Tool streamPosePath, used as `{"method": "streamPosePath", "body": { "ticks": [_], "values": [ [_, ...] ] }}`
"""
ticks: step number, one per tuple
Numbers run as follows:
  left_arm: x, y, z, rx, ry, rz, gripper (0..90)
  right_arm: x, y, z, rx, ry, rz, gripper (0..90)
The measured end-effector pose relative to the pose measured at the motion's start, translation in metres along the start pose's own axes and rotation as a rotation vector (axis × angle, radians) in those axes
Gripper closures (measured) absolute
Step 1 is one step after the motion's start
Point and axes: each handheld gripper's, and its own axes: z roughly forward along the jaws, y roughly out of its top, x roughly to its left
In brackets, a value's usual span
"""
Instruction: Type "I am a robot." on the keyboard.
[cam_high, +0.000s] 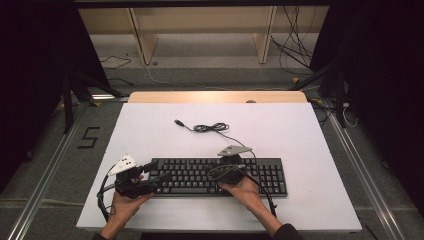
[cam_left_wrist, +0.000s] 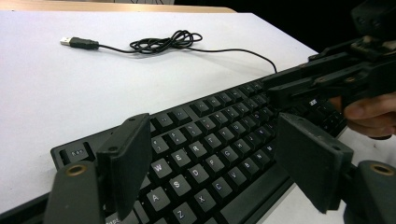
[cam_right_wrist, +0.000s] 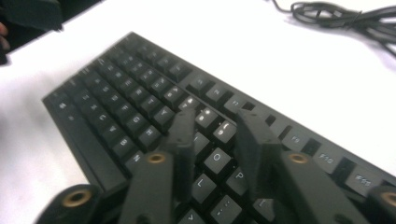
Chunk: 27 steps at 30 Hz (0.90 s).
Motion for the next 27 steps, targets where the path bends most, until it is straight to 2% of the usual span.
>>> {"method": "streamPosePath", "body": {
  "ticks": [1, 6, 15, 20, 27],
  "values": [
    [0.0, 0.0, 0.0, 0.003, 0.004, -0.001, 27.2, 0.0, 0.0, -0.003, -0.011, 0.0, -0.001, 60.8],
    [0.0, 0.0, 0.002, 0.014, 0.009, 0.001, 28.6, -0.005, -0.002, -0.02, -0.059, 0.016, 0.016, 50.4],
    [0.0, -0.001, 0.009, 0.05, 0.008, 0.007, 36.6, -0.006, -0.011, -0.044, -0.132, 0.025, 0.011, 40.5],
    [-0.001, 0.001, 0.015, 0.082, 0.016, 0.02, 45.9, -0.007, -0.018, -0.054, -0.155, 0.018, 0.02, 36.8],
    [-0.003, 0.005, 0.025, 0.127, 0.01, 0.038, 63.4, -0.01, -0.027, -0.065, -0.177, 0.008, 0.024, 35.2]
  ]
}}
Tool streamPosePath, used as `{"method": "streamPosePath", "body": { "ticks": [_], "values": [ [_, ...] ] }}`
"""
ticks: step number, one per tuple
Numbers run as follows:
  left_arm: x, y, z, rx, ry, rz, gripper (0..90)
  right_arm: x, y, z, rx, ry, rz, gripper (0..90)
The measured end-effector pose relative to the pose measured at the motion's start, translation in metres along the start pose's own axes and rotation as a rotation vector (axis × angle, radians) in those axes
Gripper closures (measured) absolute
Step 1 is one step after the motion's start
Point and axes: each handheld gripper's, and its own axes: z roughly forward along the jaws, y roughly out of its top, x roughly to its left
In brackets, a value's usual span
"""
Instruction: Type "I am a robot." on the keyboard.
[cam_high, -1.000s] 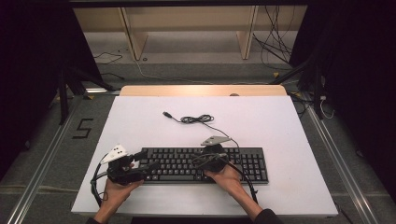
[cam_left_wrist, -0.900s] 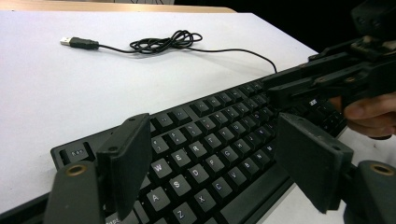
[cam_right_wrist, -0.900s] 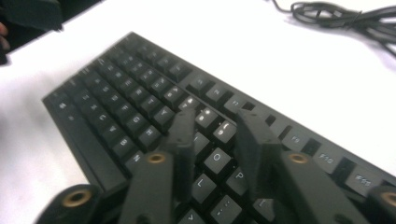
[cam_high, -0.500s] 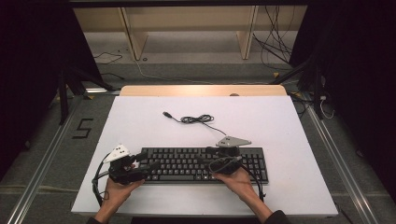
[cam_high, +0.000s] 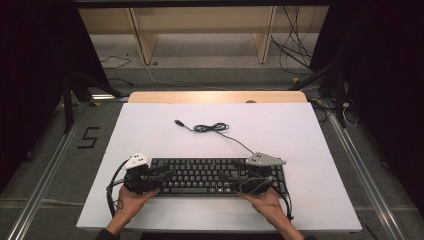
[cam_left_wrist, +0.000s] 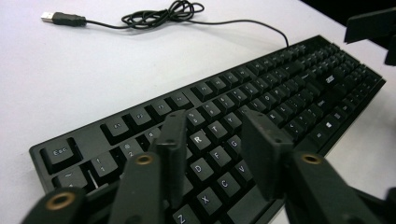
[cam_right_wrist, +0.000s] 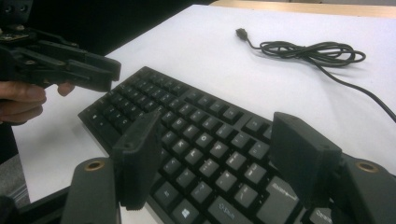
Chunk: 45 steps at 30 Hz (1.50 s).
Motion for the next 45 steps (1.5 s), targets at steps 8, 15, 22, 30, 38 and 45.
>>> {"method": "streamPosePath", "body": {
  "ticks": [8, 15, 22, 30, 38, 45],
  "values": [
    [-0.006, 0.008, 0.013, 0.036, -0.024, 0.043, 78.7, 0.001, -0.005, -0.01, -0.019, -0.001, -0.006, 33.4],
    [-0.008, 0.013, 0.026, 0.08, -0.031, 0.054, 86.3, 0.002, -0.01, -0.017, -0.023, -0.001, -0.009, 32.2],
    [-0.009, 0.017, 0.04, 0.123, -0.042, 0.067, 88.8, 0.004, -0.012, -0.02, -0.02, 0.0, -0.011, 32.0],
    [-0.01, 0.018, 0.052, 0.16, -0.024, 0.077, 88.9, 0.006, -0.013, -0.021, -0.019, 0.003, -0.013, 30.1],
    [-0.007, 0.017, 0.055, 0.177, -0.015, 0.072, 88.9, 0.007, -0.015, -0.023, -0.025, 0.001, -0.016, 29.1],
    [-0.006, 0.015, 0.06, 0.209, -0.005, 0.072, 89.0, 0.007, -0.014, -0.024, -0.029, 0.002, -0.016, 29.1]
  ]
}}
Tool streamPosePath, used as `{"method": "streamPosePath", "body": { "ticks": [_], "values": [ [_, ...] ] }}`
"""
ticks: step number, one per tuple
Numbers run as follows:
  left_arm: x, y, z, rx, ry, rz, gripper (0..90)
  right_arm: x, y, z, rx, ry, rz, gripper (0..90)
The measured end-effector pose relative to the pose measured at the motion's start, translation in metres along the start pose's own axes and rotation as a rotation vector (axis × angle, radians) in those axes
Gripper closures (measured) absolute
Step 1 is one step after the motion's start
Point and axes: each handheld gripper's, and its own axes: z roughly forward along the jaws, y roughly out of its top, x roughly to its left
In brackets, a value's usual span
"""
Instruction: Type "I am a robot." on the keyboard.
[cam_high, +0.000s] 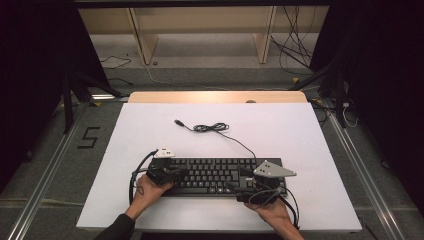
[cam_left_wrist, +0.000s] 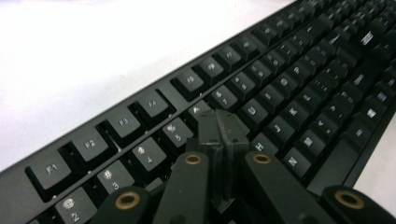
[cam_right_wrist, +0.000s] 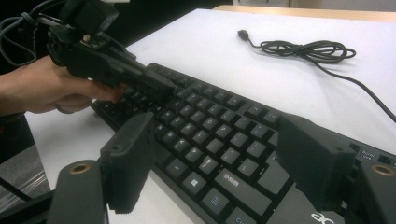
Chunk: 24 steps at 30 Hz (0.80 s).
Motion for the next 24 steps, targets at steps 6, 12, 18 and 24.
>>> {"method": "streamPosePath", "body": {
  "ticks": [6, 12, 18, 24],
  "values": [
    [0.002, -0.001, 0.001, 0.008, -0.01, -0.007, 89.2, 0.0, 0.0, 0.0, 0.004, 0.0, 0.001, 29.1],
    [0.0, -0.001, -0.002, -0.004, -0.004, 0.014, 88.9, 0.001, 0.0, 0.0, 0.003, 0.001, -0.001, 29.1],
    [-0.002, 0.0, -0.014, -0.068, -0.018, 0.002, 81.6, 0.001, 0.001, 0.0, -0.001, 0.001, 0.004, 29.2],
    [-0.001, -0.002, -0.032, -0.14, -0.039, -0.027, 73.2, 0.001, 0.001, 0.0, -0.002, 0.0, 0.003, 29.4]
  ]
}}
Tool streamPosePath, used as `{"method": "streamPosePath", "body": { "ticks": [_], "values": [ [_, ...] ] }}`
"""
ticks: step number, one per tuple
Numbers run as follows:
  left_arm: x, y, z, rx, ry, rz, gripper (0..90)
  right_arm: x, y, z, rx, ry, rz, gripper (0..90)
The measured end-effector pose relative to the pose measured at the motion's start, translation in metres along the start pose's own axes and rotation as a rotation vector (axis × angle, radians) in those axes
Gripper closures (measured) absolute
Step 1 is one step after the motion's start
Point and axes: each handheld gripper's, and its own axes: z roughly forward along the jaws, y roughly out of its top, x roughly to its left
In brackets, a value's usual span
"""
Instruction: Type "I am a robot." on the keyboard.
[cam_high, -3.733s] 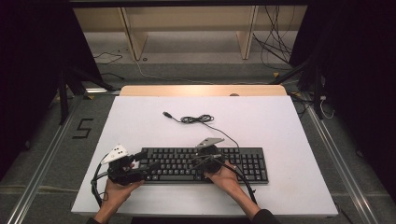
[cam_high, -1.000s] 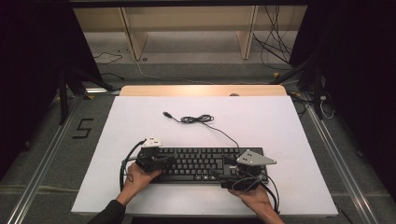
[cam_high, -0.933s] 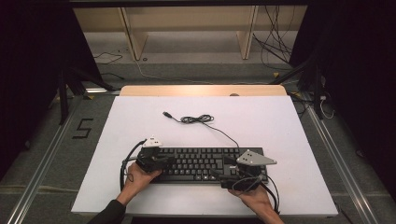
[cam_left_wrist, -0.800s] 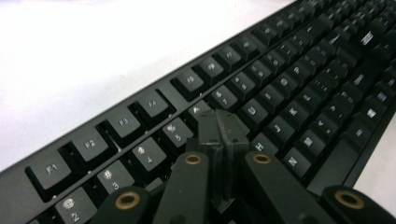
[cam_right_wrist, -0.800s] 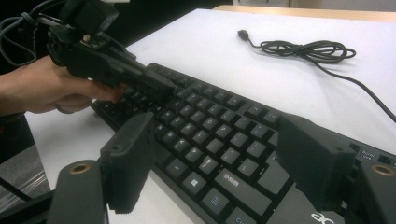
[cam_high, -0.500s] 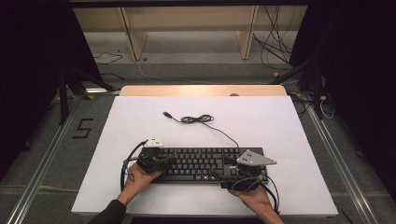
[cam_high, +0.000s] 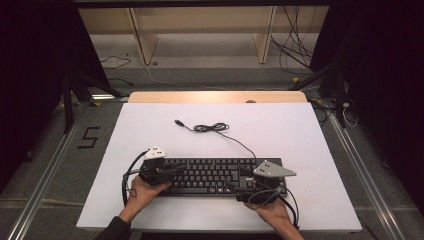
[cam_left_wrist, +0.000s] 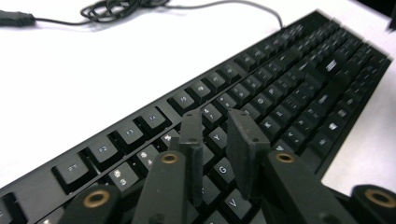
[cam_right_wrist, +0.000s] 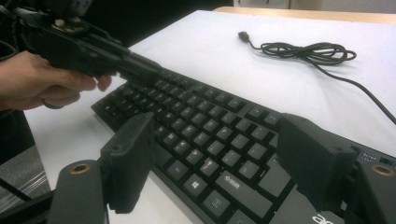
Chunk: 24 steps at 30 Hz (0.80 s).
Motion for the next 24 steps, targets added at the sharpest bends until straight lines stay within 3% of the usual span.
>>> {"method": "streamPosePath", "body": {
  "ticks": [8, 11, 17, 24],
  "values": [
    [0.001, -0.008, -0.017, -0.095, -0.038, -0.038, 51.3, 0.0, 0.0, 0.003, 0.005, 0.0, -0.003, 29.5],
    [0.0, -0.011, -0.022, -0.128, -0.044, -0.035, 44.5, 0.0, -0.001, 0.004, 0.006, 0.001, -0.005, 29.3],
    [-0.001, -0.016, -0.032, -0.184, -0.055, -0.034, 39.2, -0.001, 0.0, 0.006, 0.006, 0.0, -0.002, 29.3],
    [-0.002, -0.021, -0.039, -0.204, -0.049, -0.037, 35.7, 0.0, 0.001, 0.008, 0.011, 0.007, -0.003, 29.4]
  ]
}}
